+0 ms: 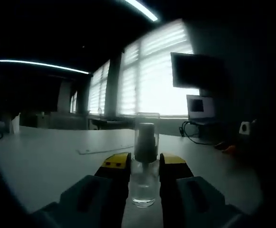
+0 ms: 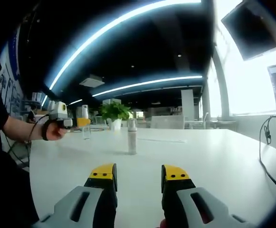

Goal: Clamp pump bottle remove cover press pump head put on cover

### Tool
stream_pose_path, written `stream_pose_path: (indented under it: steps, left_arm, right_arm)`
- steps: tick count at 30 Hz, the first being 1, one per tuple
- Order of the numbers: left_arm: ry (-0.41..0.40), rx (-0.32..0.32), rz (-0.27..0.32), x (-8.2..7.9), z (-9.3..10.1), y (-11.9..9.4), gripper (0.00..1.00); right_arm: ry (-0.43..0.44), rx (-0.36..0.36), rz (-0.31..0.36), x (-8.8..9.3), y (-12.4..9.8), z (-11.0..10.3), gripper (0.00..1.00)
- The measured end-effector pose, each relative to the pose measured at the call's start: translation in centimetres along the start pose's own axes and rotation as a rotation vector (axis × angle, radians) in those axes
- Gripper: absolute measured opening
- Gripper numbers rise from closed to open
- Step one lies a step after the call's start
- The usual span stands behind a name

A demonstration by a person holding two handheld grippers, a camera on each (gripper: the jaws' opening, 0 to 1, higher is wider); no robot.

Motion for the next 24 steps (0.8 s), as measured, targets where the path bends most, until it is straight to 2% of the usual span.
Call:
stream_pose_path:
  steps: [1, 6, 9, 12, 18, 24]
  left_arm:
    - [0.039, -0.001, -0.021, 0.2, 0.3, -0.2, 0.15]
    - [0.014, 0.016, -0.004, 0.5, 1.5, -1.9, 0.15]
    - [0.007, 0.028, 0.003, 0.9, 1.4, -2.5, 0.15]
    - [0.036, 0.042, -0.009, 1.6, 2.0, -3.1, 0.15]
    - [0.015, 0.085, 0.002, 1.9, 3.7, -4.1, 0.15]
    - [-0.012, 0.090, 0.005, 3.0, 4.9, -4.5, 0.15]
  right_arm:
    - [0.002, 0.000, 0.003, 0.0, 0.0, 0.0, 0.32]
    - [0.003, 0.001, 0.006, 0.0, -0.1, 0.2, 0.32]
    - [-0.001, 0.004, 0.004, 0.0, -0.1, 0.2, 0.32]
    - [0.000, 0.004, 0.002, 0.0, 0.0, 0.3, 0.31]
    - [-0.001, 0.005, -0.002, 0.1, 0.0, 0.3, 0.31]
    - [0.000, 0.008, 0.000, 0.0, 0.0, 0.1, 0.31]
Point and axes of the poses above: the point that each gripper's makers call its tool centre point, and the gripper's own axes: y roughly forward along the fingers, z roughly to its right, x roughly out of its underside, the point moved 3 cm from there along -y, roughly backward along the fingers, and after that the axes turned 14 degrees about -z, right-handed, at the moved point
